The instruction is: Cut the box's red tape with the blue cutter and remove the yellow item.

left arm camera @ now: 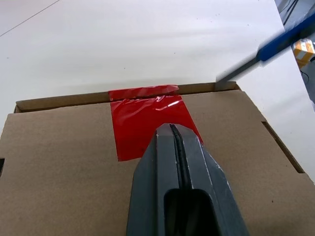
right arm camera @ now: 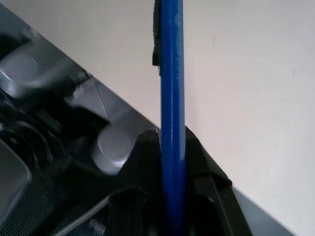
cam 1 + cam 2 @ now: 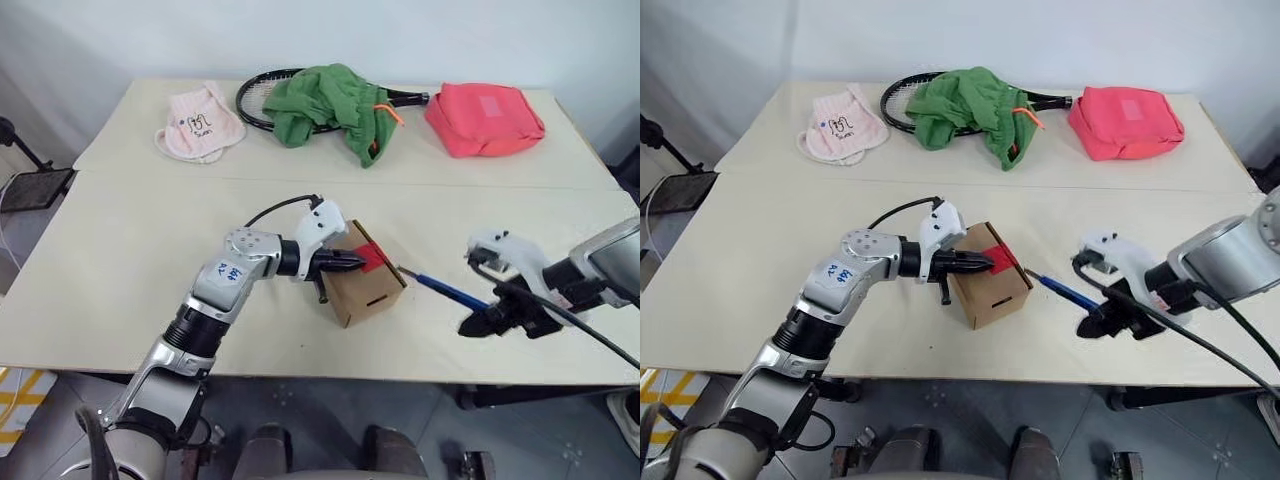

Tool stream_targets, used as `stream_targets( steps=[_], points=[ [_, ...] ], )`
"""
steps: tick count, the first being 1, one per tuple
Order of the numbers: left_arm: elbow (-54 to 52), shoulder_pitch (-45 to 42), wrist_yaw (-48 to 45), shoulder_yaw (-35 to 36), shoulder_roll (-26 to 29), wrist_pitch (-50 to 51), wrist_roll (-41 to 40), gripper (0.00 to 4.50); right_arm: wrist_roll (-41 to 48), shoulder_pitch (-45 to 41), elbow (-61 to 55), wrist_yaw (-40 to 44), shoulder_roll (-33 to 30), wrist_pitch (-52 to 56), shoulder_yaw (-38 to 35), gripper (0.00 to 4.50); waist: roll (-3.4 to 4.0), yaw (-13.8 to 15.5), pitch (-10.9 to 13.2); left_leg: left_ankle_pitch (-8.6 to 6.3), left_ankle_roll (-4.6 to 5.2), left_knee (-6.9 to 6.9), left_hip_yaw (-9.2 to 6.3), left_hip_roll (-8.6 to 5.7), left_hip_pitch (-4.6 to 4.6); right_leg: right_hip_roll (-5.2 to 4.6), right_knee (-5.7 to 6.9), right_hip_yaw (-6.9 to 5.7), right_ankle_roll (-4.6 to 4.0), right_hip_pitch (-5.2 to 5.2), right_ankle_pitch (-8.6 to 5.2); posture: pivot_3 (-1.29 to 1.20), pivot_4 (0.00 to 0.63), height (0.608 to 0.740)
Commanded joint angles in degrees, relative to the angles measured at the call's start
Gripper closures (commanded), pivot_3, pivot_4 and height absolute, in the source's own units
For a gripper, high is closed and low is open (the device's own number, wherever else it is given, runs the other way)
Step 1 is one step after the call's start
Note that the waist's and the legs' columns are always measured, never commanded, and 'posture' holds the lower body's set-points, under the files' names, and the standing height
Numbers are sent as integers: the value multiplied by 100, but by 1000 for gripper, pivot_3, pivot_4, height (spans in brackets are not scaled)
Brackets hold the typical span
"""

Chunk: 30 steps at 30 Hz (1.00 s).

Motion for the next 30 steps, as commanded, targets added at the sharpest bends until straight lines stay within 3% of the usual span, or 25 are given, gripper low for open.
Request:
stream_targets(
  steps=[1,8,12,15,18,24,28,30],
  points=[
    [213,333,-59,-240,228,222,202,4493,105,359,-311,684,-383,-527,-1107,4293,12,6,-7,0,0,0,0,0,0,0,1,0,0,0,0,0,150,740],
    [34,260,-344,-58,525,44,81,4493,57,3116,-234,290,-1286,-2086,-3308,4293,12,-9,-8,-2,-4,-1,9,4,2,3,-4,0,2,2,1,0,150,740],
    [2,164,-390,41,604,39,51,4493,-2127,6243,447,236,40,-3108,-5918,4293,-22,10,-21,-2,-5,4,15,8,13,5,0,-1,2,14,2,0,150,740],
    [-51,165,-383,78,654,37,65,4493,-4131,7471,550,656,1078,-4585,-6469,4293,-10,83,-27,-1,-4,6,21,7,9,3,-3,1,8,13,8,0,150,740],
    [-100,203,-355,117,682,53,34,4493,-5015,7701,828,887,1817,-4958,-6472,4293,45,108,-39,0,-6,3,25,5,10,4,-2,4,9,5,8,0,150,740],
    [-251,232,-321,106,665,173,14,4493,-6046,7374,1288,1430,2683,-5089,-6362,4293,57,19,-43,0,-6,0,35,6,35,5,1,19,10,19,9,0,150,740],
    [-247,187,-320,103,642,165,19,4500,-6223,7358,1220,1857,2830,-4810,-6568,3352,57,26,-43,1,-6,-2,35,6,38,5,2,21,10,22,9,0,150,740],
    [-199,158,-348,107,666,112,36,4500,-6297,7479,1145,2205,2722,-4766,-6798,2657,57,41,-43,0,-6,-2,35,5,37,5,-2,20,10,22,9,0,150,740]
  ],
)
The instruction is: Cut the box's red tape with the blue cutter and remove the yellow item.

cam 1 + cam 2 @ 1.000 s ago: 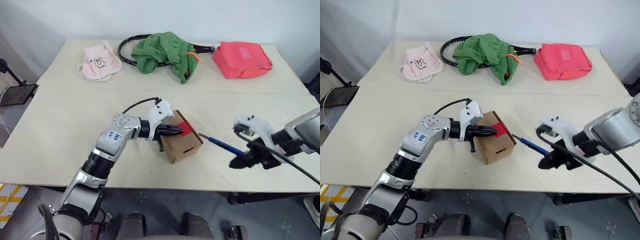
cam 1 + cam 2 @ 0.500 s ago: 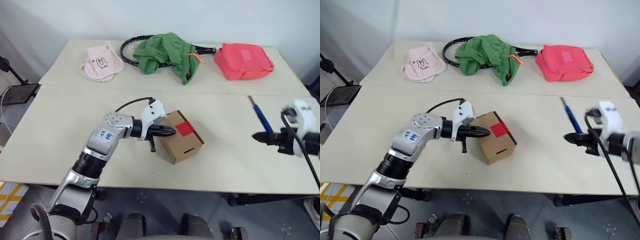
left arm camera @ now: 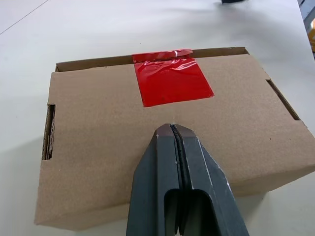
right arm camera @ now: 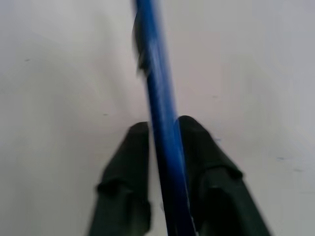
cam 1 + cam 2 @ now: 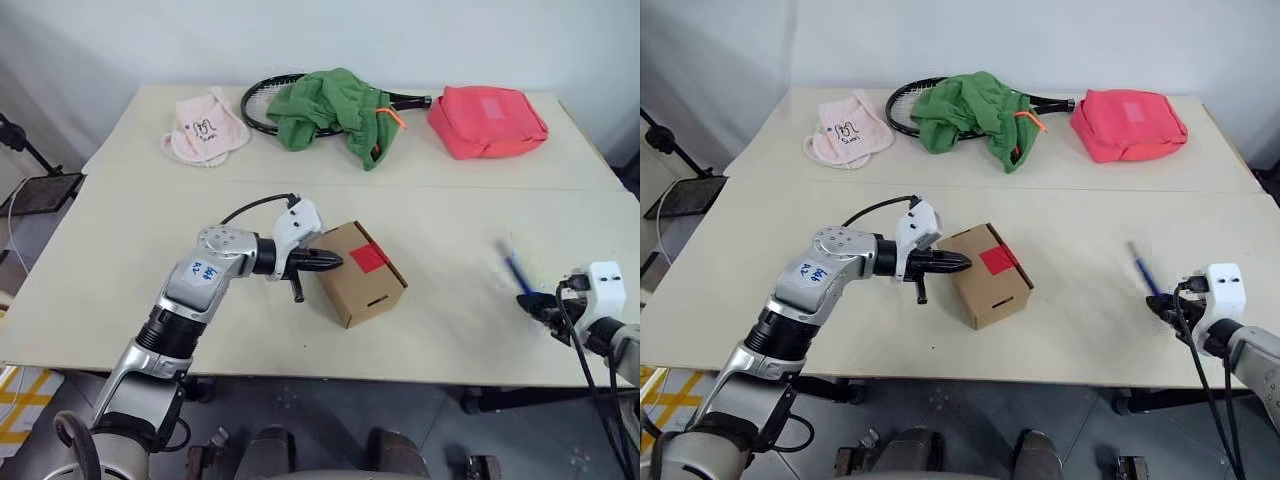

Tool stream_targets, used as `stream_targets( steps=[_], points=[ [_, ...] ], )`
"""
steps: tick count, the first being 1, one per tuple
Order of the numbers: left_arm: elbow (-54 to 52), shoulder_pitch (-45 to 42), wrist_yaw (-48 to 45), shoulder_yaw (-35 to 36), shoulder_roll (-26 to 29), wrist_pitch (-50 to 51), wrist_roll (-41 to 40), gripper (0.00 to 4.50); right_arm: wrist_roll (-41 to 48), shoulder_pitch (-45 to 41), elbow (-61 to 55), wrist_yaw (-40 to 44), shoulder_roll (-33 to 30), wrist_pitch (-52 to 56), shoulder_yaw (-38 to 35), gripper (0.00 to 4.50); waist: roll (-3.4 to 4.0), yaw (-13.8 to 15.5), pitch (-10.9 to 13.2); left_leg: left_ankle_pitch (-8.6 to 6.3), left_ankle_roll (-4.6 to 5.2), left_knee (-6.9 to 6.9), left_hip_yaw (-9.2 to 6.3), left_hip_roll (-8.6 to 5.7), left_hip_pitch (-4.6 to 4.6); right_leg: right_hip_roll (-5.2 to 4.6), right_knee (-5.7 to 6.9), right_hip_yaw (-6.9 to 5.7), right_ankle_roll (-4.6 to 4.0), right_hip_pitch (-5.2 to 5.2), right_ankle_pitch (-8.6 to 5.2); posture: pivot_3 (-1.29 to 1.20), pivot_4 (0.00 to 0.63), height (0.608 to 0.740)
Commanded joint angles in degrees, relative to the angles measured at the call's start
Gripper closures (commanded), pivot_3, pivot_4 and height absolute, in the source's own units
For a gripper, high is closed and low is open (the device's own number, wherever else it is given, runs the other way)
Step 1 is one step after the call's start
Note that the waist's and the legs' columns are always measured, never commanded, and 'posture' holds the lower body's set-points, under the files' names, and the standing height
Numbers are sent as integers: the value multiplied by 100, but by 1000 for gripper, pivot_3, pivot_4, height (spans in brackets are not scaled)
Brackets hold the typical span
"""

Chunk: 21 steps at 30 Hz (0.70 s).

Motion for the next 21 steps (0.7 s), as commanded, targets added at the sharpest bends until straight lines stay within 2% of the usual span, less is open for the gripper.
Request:
stream_targets(
  steps=[1,6,10,13,14,18,21],
  points=[
    [99,19,-29,-117,67,34,102,4500,-185,185,-169,621,-181,15,-670,2298,0,15,0,0,0,0,1,-1,-1,0,-2,0,0,0,0,0,150,740],
    [233,-53,-23,42,33,-80,18,4500,-527,322,-160,1630,-349,-399,-1424,662,0,-3,0,0,1,-1,2,-1,3,0,2,1,0,1,0,0,150,740],
    [69,2,-416,539,236,-404,-410,4500,-476,162,-751,2532,-392,-510,-1494,662,-2,-52,3,-1,1,-4,2,0,2,0,1,1,0,-1,0,0,150,740],
    [-19,87,-790,904,570,-461,-726,4500,-679,-193,-1111,2668,-194,-604,-1015,1340,-8,-103,10,1,-2,-10,3,5,4,6,2,3,0,-4,0,0,150,740],
    [36,131,-936,991,831,-468,-724,4500,-909,-395,-1237,2642,-41,-732,-648,1627,-10,-116,11,1,-3,-11,3,5,5,6,3,2,-1,-4,0,0,150,740],
    [59,402,-1232,1032,1537,-332,-688,4500,-1670,-1031,-1268,2579,586,-1204,348,3000,-12,-133,17,2,-6,-16,6,7,10,7,2,2,-2,-5,-1,0,150,740],
    [-123,782,-1085,966,1575,-286,-655,4500,-2153,-1502,-887,2511,1107,-1453,902,4083,-10,-50,18,1,-6,-16,10,5,7,3,-1,2,-1,-7,-1,0,150,740]
  ],
)
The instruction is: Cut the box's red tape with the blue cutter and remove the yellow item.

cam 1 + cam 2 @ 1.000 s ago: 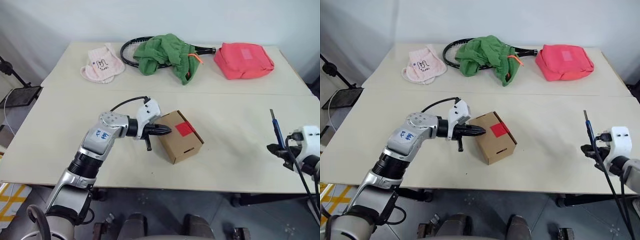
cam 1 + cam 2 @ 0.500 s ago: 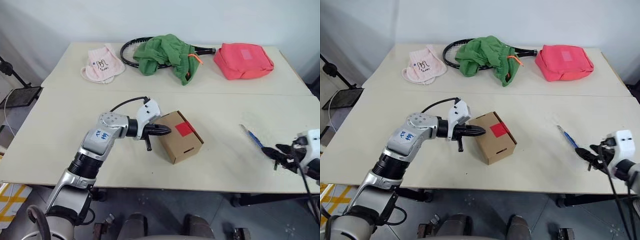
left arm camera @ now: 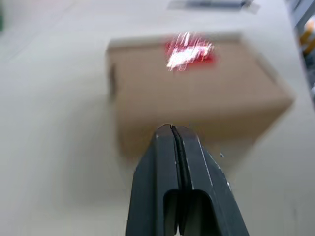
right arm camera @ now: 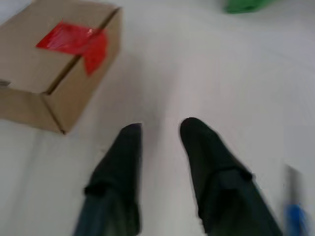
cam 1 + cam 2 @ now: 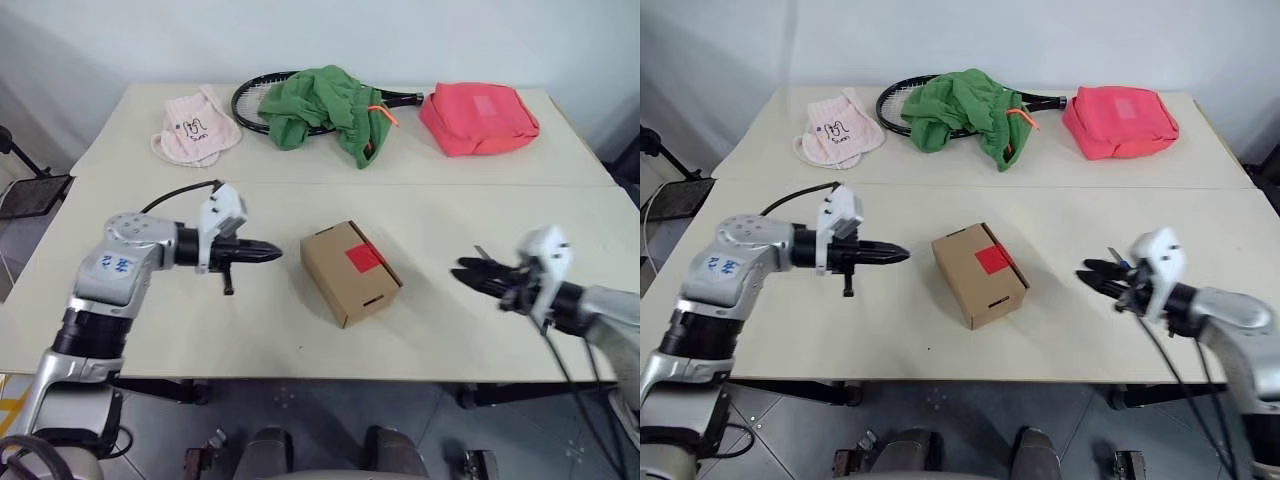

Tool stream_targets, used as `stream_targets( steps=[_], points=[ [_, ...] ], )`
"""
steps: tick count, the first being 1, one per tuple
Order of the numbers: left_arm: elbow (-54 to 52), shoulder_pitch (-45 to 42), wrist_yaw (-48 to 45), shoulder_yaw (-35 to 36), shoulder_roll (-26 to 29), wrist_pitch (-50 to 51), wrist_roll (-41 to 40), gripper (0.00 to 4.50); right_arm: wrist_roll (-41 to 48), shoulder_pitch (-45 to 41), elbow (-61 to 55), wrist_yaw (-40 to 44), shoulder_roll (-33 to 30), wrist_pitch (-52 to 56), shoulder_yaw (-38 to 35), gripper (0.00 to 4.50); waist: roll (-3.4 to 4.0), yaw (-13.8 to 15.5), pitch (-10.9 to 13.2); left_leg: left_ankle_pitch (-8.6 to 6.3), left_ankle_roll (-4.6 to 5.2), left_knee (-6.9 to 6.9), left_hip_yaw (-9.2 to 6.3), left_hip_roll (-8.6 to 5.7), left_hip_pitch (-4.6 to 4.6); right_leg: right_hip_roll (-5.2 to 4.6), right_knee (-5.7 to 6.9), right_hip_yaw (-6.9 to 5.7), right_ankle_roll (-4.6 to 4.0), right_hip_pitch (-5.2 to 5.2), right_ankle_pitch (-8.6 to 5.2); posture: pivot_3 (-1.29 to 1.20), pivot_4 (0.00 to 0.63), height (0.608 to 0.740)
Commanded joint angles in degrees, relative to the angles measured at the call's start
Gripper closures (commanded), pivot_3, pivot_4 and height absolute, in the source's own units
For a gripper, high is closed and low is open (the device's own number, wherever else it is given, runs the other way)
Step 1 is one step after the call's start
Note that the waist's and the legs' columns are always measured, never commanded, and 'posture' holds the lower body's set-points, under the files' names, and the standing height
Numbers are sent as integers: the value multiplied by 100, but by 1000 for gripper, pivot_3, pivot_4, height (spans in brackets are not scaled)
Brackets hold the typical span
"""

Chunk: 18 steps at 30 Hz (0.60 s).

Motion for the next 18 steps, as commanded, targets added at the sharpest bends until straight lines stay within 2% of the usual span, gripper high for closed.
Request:
stream_targets(
  steps=[1,5,10,18],
  points=[
    [-303,351,165,-87,-134,12,-5,4500,-488,-458,326,-90,417,-388,350,4435,-1,59,1,0,0,4,0,0,-3,0,1,-1,0,-1,0,0,150,740],
    [-359,688,994,-225,-856,-199,225,4500,-1169,-993,1011,-263,1064,-767,908,4476,-7,85,5,0,1,16,-3,-1,-11,0,2,-3,2,-1,1,0,150,740],
    [-350,675,1747,-354,-1478,-155,470,4500,-1529,-1296,1235,-404,1544,-532,1285,4476,-7,38,5,1,-1,13,-3,0,-10,1,11,-3,2,-7,2,0,150,740],
    [-428,680,1744,-527,-1497,85,472,4500,-1129,-837,-53,112,1432,494,1458,4476,-7,37,5,1,-1,11,-2,0,-8,1,11,-3,2,-7,1,0,150,740]
  ],
)
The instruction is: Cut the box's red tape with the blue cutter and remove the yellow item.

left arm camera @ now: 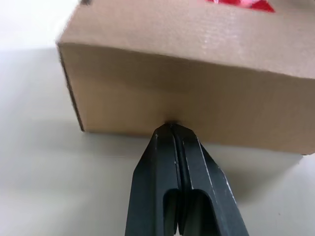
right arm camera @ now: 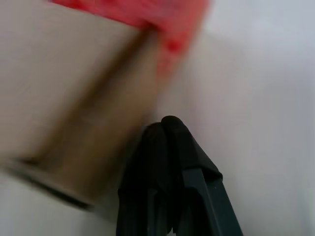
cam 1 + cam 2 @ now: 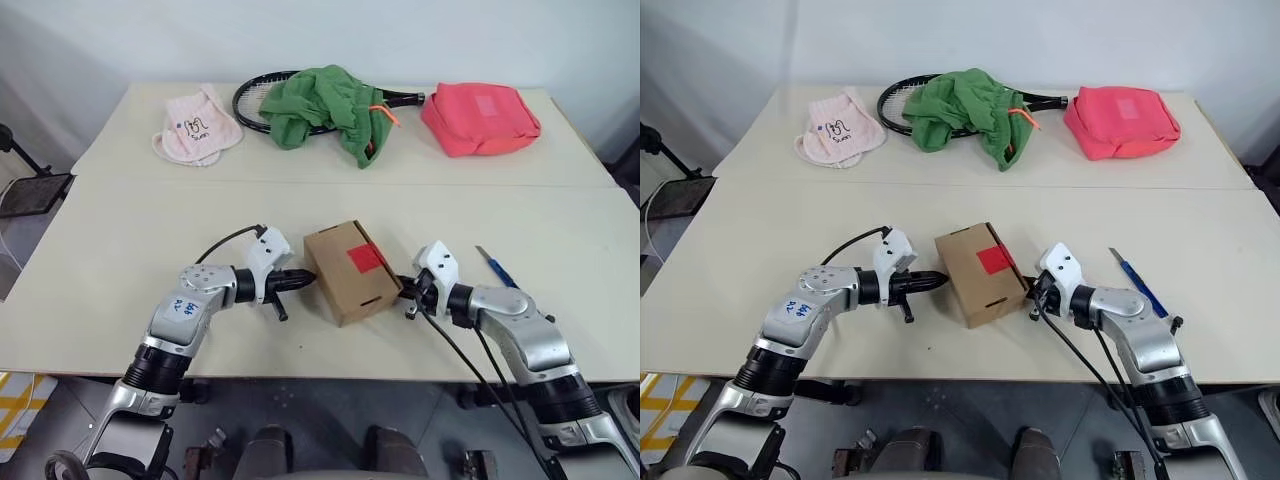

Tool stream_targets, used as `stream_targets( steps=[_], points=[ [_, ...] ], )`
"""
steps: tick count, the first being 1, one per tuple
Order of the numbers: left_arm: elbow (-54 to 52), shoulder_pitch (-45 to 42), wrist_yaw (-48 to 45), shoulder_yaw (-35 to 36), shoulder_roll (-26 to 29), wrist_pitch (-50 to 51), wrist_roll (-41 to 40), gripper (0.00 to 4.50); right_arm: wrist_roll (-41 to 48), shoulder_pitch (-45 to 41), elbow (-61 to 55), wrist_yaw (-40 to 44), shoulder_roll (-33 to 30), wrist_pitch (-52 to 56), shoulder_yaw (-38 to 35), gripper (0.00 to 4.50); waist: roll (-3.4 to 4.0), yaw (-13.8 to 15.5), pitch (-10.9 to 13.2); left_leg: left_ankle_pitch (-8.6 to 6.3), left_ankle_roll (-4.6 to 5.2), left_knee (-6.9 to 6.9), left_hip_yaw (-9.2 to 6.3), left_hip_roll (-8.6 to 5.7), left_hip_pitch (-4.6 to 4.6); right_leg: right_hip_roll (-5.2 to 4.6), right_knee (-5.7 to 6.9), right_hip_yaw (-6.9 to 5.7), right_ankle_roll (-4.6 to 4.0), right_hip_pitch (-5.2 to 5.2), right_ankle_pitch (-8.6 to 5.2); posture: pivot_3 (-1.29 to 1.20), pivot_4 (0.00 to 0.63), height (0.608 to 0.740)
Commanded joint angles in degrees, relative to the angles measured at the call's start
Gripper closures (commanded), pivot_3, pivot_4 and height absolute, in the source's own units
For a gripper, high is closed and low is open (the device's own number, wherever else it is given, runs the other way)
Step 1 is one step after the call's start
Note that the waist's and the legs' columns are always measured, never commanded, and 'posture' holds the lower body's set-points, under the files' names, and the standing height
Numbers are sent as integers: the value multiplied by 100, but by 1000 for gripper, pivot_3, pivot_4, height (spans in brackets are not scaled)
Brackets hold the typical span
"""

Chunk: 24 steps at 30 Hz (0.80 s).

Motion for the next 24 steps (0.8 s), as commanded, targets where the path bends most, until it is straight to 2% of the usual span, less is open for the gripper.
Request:
stream_targets(
  steps=[1,7,15,18,20,23,24],
  points=[
    [-229,-24,-149,-36,115,38,-38,4500,276,227,-817,99,-95,470,-20,4476,0,5,0,0,0,0,0,0,0,0,0,0,0,1,0,0,150,740],
    [-274,52,-357,-58,270,97,-113,4500,272,526,-1480,-186,-78,1084,-78,4476,0,12,0,-1,0,0,0,0,0,0,0,0,0,1,0,0,150,740],
    [-463,173,-583,-87,396,278,-182,4500,168,681,-1425,-395,-118,1196,-167,4476,0,11,0,-1,0,-1,1,0,1,0,0,1,-1,-1,0,0,150,740],
    [-322,90,-525,45,607,192,-41,4500,323,813,-1656,-334,-324,1365,-465,4476,0,20,0,-2,1,-1,1,0,0,0,0,1,-1,-1,0,0,150,740],
    [-225,34,-663,275,773,-32,-142,4500,840,895,-1919,-192,-574,1899,-947,4476,0,17,0,-2,1,-1,1,0,0,0,-1,1,-1,-1,0,0,150,740],
    [-226,20,-1369,495,1085,-496,-481,4500,1740,835,-2221,-103,-1062,3194,-1648,3901,1,18,1,-2,2,-1,1,1,-2,0,-2,1,-1,-3,0,0,150,740],
    [-225,-47,-1580,556,1136,-606,-604,4500,2199,622,-2289,-180,-1195,3954,-1915,3548,1,17,1,-3,2,-2,1,2,-1,0,-2,0,-2,-3,-1,0,150,740]
  ],
)
